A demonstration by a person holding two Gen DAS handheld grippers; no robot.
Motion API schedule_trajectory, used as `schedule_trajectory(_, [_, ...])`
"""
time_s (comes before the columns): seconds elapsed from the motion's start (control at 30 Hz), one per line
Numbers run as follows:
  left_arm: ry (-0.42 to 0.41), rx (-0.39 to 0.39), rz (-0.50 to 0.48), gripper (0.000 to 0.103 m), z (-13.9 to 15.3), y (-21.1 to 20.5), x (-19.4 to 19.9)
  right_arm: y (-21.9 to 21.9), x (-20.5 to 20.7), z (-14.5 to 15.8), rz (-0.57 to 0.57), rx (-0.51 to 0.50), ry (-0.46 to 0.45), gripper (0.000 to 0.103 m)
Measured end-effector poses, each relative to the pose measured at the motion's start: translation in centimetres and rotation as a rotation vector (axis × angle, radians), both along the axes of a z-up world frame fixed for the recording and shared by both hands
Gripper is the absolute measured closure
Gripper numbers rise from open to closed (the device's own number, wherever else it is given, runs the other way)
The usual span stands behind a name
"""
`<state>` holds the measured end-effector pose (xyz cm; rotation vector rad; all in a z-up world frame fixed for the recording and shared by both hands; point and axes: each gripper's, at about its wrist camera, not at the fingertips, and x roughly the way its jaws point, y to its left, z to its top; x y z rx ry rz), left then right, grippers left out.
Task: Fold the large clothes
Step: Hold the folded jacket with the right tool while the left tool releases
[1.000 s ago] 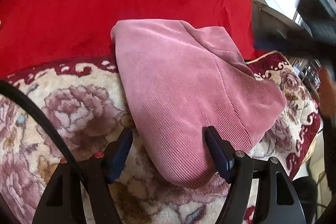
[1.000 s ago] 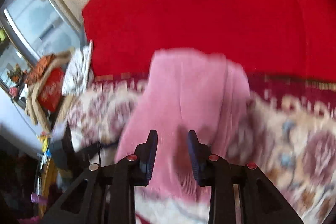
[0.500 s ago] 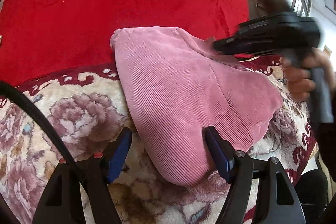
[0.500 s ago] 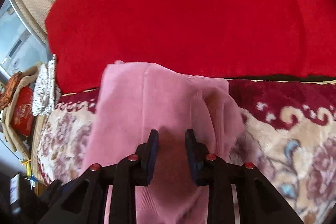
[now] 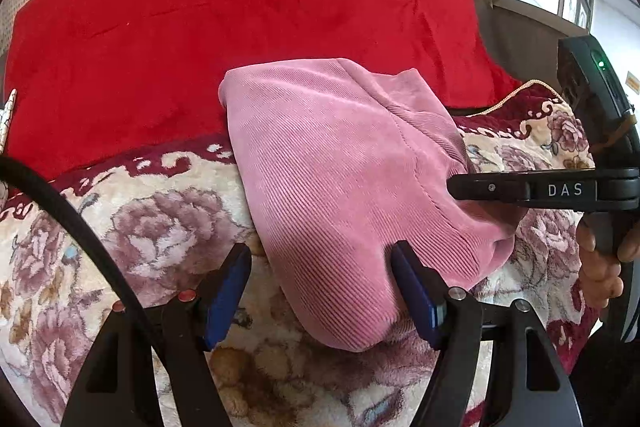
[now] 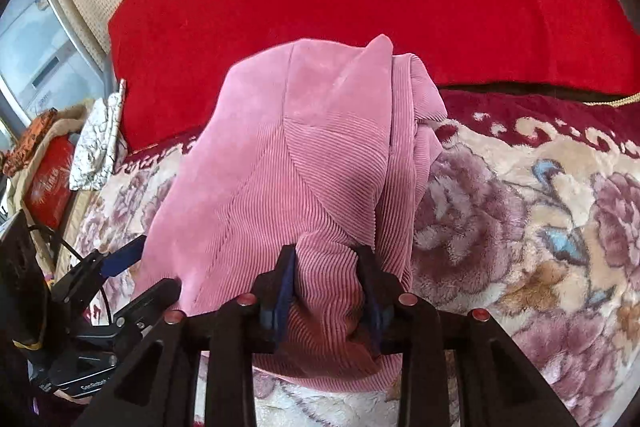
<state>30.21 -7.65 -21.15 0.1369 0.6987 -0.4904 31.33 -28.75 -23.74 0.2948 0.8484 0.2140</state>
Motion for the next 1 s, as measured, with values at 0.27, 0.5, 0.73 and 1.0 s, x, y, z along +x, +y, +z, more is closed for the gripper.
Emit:
schedule_trajectory(0.27, [-0.01, 0.016, 0.036, 0.022, 0.2, -0.2, 0.0, 0.3, -0.9, -0.5, -0.014, -0.026, -0.061, 0.068])
schedule_trajectory(0.5, [-0.145, -0.047, 0.086, 0.016, 2.8, 1.8, -1.0, 1.6, -1.4, 0.6, -0.027, -0.133, -0.118, 0.068])
schedule_trajectory(0.73, [-0.108, -0.012, 0.171, 0.016, 1.1, 2.0, 0.8, 3.0, -2.0, 0.9, -0.037, -0.24, -0.147, 0.068])
schedule_trajectory(1.0, [-0.09, -0.05, 0.17, 0.015, 0.7, 2.4, 1.3, 3.6, -2.2, 1.1, -0.039, -0.304, -0.171, 0.067])
